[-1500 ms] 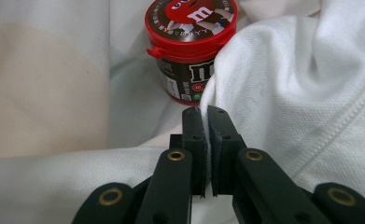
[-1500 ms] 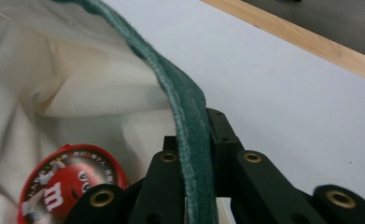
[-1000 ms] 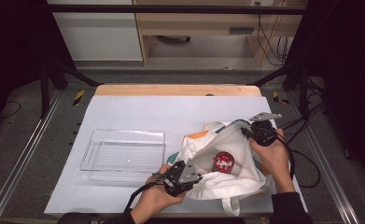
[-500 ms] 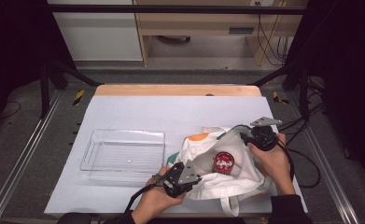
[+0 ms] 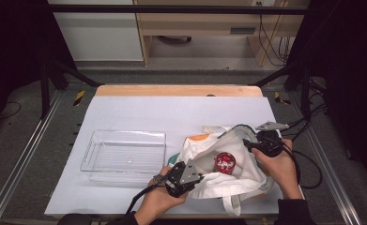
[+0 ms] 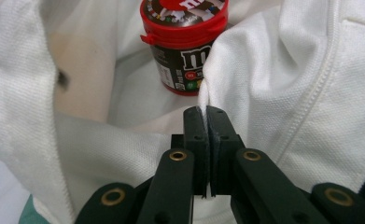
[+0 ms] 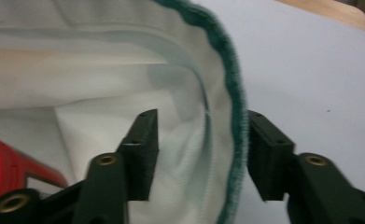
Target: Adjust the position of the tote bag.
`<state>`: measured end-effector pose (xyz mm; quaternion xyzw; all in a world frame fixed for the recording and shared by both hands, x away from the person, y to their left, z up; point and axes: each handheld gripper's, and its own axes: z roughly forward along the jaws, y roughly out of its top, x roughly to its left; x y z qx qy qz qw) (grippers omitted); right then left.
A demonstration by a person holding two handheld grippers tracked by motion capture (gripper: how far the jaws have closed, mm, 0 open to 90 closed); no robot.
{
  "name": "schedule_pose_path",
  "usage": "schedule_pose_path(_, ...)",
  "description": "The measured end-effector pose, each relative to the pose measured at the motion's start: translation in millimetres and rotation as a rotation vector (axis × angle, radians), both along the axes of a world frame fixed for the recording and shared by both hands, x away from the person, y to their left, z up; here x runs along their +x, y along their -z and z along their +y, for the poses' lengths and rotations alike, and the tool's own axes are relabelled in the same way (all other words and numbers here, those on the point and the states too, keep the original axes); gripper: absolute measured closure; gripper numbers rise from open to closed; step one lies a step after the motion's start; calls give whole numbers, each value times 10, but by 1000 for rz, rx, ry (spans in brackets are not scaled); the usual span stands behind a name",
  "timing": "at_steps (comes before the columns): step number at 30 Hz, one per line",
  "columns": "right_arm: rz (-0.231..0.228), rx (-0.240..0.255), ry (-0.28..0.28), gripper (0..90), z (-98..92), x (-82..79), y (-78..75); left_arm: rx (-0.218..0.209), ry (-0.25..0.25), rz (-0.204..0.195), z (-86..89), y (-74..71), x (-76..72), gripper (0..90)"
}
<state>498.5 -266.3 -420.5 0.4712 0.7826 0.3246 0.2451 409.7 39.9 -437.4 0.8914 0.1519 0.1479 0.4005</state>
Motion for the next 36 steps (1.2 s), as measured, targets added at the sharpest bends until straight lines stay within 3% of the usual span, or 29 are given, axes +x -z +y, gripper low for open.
schedule_pose_path(3, 2, -56, -7, 818, 31, -21, 23, 5, 5, -2, 7, 6, -8, 878)
schedule_pose_path(4, 1, -65, 5, 851, 25, -20, 16, 10, 7, -4, 10, 7, -12, 878)
schedule_pose_path(10, -46, -84, 36, 874, -49, -4, -24, 25, 15, -5, 26, 9, -47, 879)
schedule_pose_path(16, -5, -124, 50, 875, -92, 144, 158, 56, 20, -10, 37, 58, -69, 880)
schedule_pose_path(19, 5, -121, 70, 875, -122, 220, 218, 74, 27, -16, 49, 70, -74, 881)
schedule_pose_path(23, 18, -129, 74, 871, -104, 252, 282, 59, 17, -13, 48, 82, -77, 881)
schedule_pose_path(25, -1, -132, 62, 851, -78, 211, 255, 59, 17, -15, 46, 79, -76, 880)
schedule_pose_path(27, -24, -113, 65, 722, -84, 156, 213, 46, 11, -8, 42, 84, -72, 880)
schedule_pose_path(31, -55, -66, 81, 596, -127, 29, 107, 40, 11, -4, 49, 78, -63, 879)
schedule_pose_path(34, -27, -2, 93, 525, -166, 24, 104, 39, 9, -5, 47, 82, -62, 878)
schedule_pose_path(36, 1, 12, 90, 477, -149, 42, 140, 42, 10, -5, 46, 87, -61, 878)
